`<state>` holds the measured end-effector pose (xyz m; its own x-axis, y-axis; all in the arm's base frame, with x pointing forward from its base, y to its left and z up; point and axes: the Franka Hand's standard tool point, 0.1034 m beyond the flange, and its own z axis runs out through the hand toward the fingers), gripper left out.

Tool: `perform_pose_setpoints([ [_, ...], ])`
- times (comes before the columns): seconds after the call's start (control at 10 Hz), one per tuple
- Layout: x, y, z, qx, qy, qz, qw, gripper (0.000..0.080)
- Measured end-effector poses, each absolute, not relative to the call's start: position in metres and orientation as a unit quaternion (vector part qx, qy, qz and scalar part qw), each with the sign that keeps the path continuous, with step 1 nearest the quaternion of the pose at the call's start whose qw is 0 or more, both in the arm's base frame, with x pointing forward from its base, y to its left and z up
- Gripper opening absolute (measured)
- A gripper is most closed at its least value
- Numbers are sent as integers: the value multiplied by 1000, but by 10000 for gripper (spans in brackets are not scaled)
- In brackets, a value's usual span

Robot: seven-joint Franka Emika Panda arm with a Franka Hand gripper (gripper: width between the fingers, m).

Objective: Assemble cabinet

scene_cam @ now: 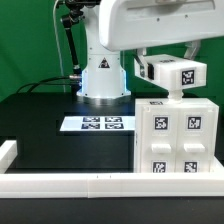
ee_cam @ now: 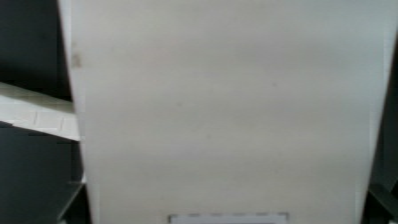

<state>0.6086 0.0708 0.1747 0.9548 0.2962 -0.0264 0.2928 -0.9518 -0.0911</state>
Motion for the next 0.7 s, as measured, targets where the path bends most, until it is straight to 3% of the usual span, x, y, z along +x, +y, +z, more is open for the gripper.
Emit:
perform_pose_setpoints([
  [0.7,610,74,167,-987,-155,19,43,551],
])
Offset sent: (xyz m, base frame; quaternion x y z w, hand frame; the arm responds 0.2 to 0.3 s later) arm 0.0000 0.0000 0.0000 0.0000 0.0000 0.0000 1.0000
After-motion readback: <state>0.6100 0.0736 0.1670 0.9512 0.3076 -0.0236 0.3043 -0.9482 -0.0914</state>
